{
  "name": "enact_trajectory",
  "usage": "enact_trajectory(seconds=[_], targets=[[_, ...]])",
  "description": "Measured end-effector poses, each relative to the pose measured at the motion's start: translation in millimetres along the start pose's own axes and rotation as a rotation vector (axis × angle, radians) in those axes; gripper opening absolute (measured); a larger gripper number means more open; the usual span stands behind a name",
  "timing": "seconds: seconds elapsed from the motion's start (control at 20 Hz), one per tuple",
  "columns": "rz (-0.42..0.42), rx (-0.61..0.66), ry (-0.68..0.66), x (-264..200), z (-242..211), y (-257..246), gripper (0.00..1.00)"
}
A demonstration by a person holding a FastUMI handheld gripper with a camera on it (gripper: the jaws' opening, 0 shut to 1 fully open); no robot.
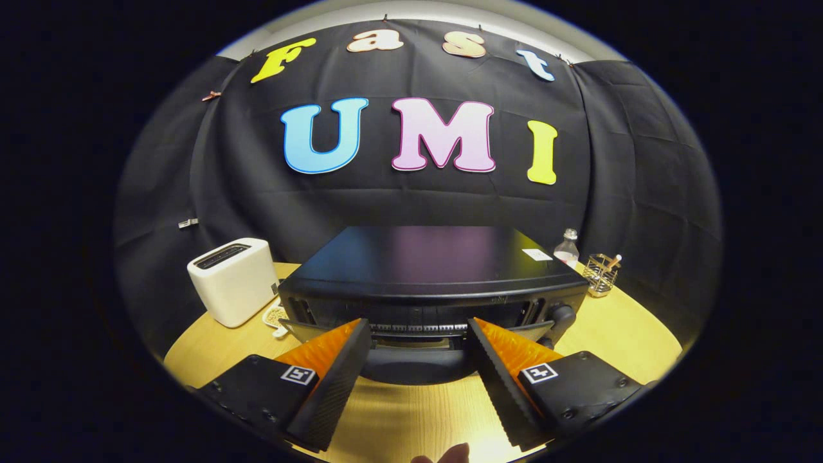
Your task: Open the toaster oven, put the food inside, and close the toaster oven door.
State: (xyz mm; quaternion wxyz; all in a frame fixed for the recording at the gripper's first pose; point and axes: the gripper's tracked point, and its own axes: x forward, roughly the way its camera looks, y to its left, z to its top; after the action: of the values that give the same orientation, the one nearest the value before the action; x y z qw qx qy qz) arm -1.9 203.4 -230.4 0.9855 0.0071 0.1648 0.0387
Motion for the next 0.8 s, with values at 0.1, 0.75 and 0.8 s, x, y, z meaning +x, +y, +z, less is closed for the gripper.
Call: enact_trajectory(seconds=[0.1, 0.75, 0.8], targets=[[-0.002, 0.012, 0.014, -9.2, -8.4, 0.0, 0.99], [0.0, -0.004, 0.107, -43.2, -44.1, 0.1, 0.99], [0.001, -0.007, 0.115, -45.5, -47.6, -0.3, 0.99]])
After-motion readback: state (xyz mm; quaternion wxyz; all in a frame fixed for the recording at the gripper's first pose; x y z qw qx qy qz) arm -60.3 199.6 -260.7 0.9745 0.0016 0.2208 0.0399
